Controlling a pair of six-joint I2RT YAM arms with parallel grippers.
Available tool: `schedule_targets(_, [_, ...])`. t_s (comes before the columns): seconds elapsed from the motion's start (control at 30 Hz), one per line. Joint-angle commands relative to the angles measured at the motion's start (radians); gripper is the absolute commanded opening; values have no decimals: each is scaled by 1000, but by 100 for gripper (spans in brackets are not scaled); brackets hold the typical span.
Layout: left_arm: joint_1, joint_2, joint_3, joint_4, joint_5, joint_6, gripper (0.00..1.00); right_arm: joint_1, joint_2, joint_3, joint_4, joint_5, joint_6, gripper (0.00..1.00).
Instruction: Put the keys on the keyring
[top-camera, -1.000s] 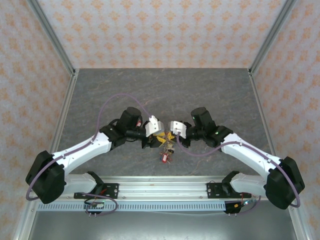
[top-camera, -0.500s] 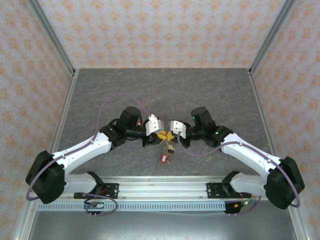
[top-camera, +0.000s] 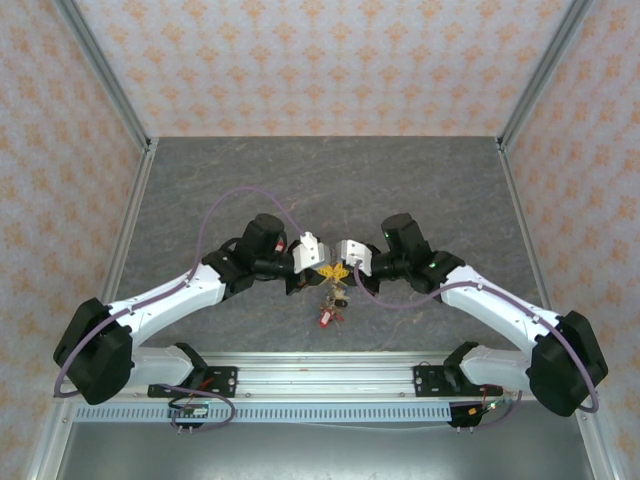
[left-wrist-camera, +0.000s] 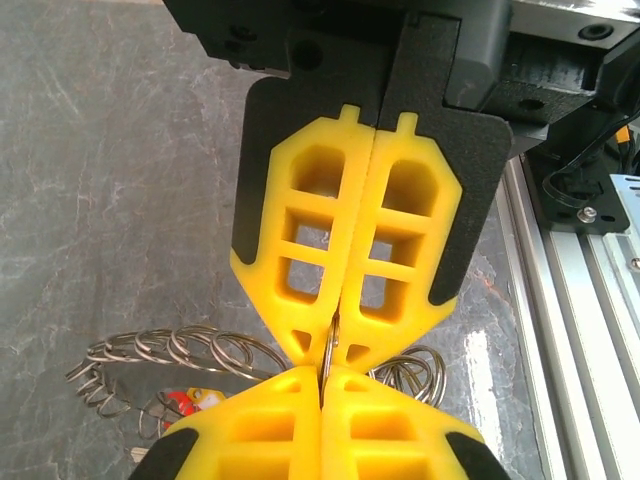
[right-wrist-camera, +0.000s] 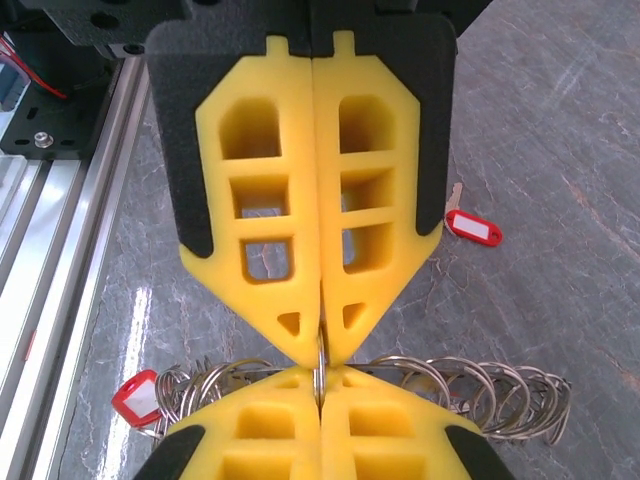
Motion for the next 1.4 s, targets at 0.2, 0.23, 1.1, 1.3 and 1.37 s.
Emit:
schedule_targets(0.2, [-13, -39, -19, 6, -55, 11, 0, 3, -51, 1, 3, 41, -30, 15])
schedule_targets(0.23, [-13, -41, -20, 14, -54, 7, 0, 3, -54, -2, 8, 40, -26, 15])
schedule_targets(1.1, [-13, -82, -66, 138, -25, -78, 0, 4, -9, -51, 144, -5, 39, 15])
schedule_targets(1.3, [-13, -78, -71, 139, -40, -82, 0, 4, -9, -23, 82, 21, 4, 0])
schedule_targets(1.37, [-13, -70, -65, 107, -51, -63, 4, 4, -13, 0, 51, 24, -5, 0])
